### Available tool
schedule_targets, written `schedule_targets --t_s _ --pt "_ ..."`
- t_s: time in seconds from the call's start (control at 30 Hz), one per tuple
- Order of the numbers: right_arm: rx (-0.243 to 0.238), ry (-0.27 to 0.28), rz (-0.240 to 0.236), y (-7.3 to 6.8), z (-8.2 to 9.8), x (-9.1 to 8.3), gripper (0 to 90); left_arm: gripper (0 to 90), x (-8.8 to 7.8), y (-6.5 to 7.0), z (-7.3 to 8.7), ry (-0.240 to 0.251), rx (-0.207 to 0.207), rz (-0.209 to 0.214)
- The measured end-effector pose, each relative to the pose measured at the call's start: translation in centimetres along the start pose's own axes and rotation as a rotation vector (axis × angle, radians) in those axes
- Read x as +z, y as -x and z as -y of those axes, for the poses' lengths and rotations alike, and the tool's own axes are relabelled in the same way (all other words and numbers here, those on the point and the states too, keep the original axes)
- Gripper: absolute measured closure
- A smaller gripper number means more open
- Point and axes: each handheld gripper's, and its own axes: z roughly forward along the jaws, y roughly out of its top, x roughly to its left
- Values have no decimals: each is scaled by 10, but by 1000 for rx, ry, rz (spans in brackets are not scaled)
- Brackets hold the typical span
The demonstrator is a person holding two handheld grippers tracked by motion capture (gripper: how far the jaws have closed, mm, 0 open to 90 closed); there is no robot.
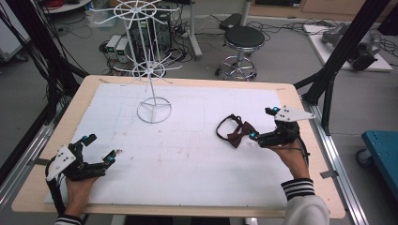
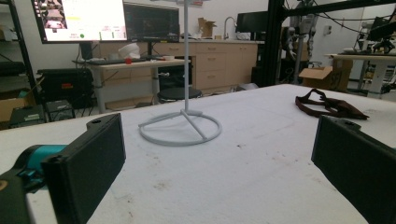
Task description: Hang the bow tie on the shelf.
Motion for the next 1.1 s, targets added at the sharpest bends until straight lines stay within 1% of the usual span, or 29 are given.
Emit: schedule_targets --t_s 0.03,0.1,0.13,0.2,0.23,0.3,0.37,0.47,0.6,0.73,0.77,0.8,0.83,0.9,0.93,0.97,1.03,1.1 --pt "-1 -13 -5 1 -2 1 6 33 0 0 0 0 0 0" --pt "-18 -39 -9 4 -4 3 6 33 0 0 0 0 0 0" --pt "-25 -43 -11 6 -5 5 6 33 0 0 0 -1 1 1" --pt "-18 -72 -29 9 -7 8 6 33 0 0 0 0 -4 3" --pt "-29 -75 -41 12 -8 10 6 32 0 0 0 2 -6 1" --pt "-42 -102 -58 16 -10 15 6 32 0 0 0 2 -6 1" --pt "-35 -122 -85 19 -11 20 6 33 0 0 0 2 -5 1" --pt "-48 -168 -92 22 -12 28 6 33 0 0 0 2 -6 1" --pt "-63 -201 -111 28 -15 35 6 32 0 0 0 3 -6 0" --pt "-77 -253 -115 35 -16 42 6 33 0 0 0 1 -4 0" --pt "-77 -253 -115 35 -16 42 6 33 0 0 0 1 -4 0" --pt "-91 -278 -118 39 -16 45 6 33 0 0 0 0 -2 0" --pt "-91 -276 -117 40 -16 46 6 32 0 0 0 0 -1 1" --pt "-71 -271 -122 44 -13 48 6 32 0 0 0 1 0 1" --pt "-78 -280 -121 47 -11 49 6 33 0 0 0 2 -2 2" --pt "-72 -293 -115 48 -9 50 6 33 0 0 0 1 -2 2" --pt "-58 -314 -119 52 -5 52 6 33 0 0 0 1 1 2" --pt "-65 -332 -120 54 -2 55 6 33 0 0 0 2 0 1"
